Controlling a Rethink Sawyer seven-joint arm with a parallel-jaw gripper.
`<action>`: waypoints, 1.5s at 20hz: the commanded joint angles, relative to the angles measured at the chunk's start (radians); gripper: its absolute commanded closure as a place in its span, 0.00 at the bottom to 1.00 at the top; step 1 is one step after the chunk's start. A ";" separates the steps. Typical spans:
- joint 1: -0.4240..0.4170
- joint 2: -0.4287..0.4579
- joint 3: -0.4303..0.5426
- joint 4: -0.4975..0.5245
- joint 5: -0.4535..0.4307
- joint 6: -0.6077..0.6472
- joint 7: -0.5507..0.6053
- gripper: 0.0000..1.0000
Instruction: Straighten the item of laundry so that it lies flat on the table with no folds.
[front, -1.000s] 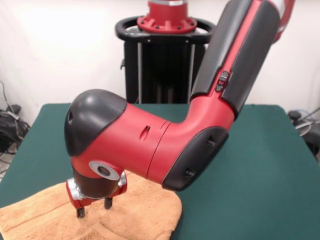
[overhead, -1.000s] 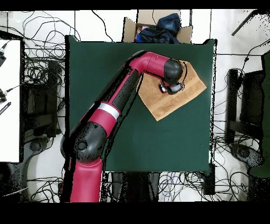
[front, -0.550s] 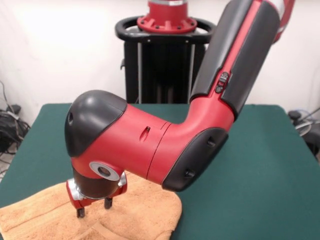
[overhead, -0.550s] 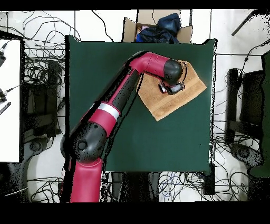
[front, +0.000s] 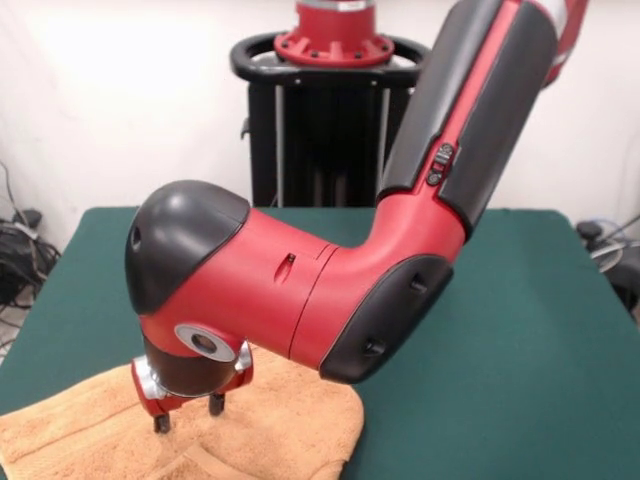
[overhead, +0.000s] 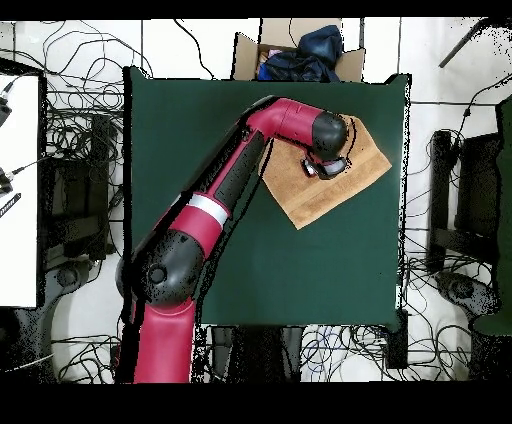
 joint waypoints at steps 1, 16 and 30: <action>-0.057 0.038 0.120 -0.107 0.066 -0.255 0.110 0.00; -0.139 0.084 0.139 -0.209 0.123 -0.289 0.062 0.00; -0.146 0.160 0.061 -0.195 0.016 -0.433 0.050 0.00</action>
